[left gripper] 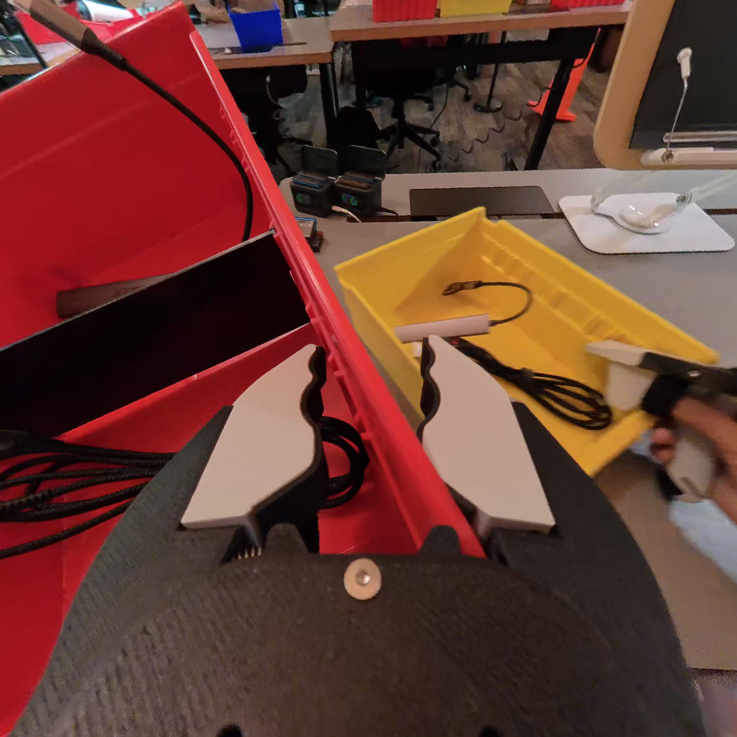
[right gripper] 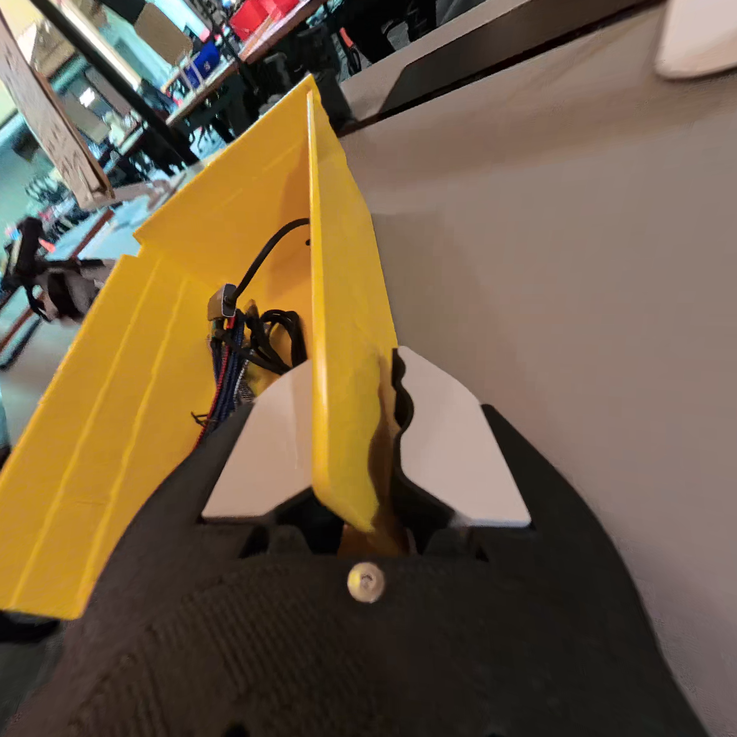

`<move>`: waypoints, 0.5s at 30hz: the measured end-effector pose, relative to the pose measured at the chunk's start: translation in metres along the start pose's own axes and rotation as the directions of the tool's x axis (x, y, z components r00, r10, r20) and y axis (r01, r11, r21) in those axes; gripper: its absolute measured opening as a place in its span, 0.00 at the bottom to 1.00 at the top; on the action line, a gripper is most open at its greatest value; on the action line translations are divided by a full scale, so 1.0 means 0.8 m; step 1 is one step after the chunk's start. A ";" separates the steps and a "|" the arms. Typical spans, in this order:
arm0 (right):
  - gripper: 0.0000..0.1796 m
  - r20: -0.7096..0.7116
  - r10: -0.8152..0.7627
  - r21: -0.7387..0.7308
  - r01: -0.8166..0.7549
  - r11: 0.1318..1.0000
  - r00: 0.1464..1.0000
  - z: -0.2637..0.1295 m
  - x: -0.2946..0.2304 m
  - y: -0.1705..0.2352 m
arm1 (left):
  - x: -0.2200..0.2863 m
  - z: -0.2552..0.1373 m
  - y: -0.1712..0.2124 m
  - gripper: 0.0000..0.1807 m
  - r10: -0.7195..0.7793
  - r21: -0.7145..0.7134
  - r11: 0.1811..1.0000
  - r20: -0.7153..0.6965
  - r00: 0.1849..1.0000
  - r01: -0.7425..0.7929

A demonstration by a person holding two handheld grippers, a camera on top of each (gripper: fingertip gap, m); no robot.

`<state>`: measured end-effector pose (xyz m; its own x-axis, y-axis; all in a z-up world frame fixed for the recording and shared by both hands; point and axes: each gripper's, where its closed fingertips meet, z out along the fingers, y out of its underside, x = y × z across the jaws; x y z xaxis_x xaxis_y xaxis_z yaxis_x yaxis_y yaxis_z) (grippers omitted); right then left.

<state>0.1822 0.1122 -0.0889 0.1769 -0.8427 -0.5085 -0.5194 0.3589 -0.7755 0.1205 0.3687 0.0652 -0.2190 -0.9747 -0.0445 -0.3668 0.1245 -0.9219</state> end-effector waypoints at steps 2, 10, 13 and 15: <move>0.25 0.064 0.091 0.003 -0.092 0.996 0.994 0.034 -0.049 0.014 | -0.009 -0.005 0.000 0.28 -0.013 0.008 1.000 0.011 1.000 0.013; 0.33 0.290 0.165 -0.130 -0.132 0.983 0.943 0.084 -0.185 0.061 | -0.037 -0.009 0.011 0.27 -0.062 0.019 0.998 0.022 0.998 0.061; 0.32 0.334 0.151 -0.126 -0.115 0.985 0.931 0.080 -0.199 0.066 | -0.040 -0.008 0.013 0.28 -0.073 0.023 0.997 0.011 0.997 0.072; 0.32 0.356 0.163 -0.120 -0.128 0.984 0.920 0.071 -0.202 0.064 | -0.040 -0.005 0.014 0.27 -0.068 0.019 0.998 0.010 0.998 0.068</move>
<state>0.1750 0.2894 -0.0678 0.3753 -0.5743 -0.7275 -0.6343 0.4132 -0.6534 0.1194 0.4019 0.0575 -0.1846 -0.9827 0.0145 -0.3638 0.0546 -0.9299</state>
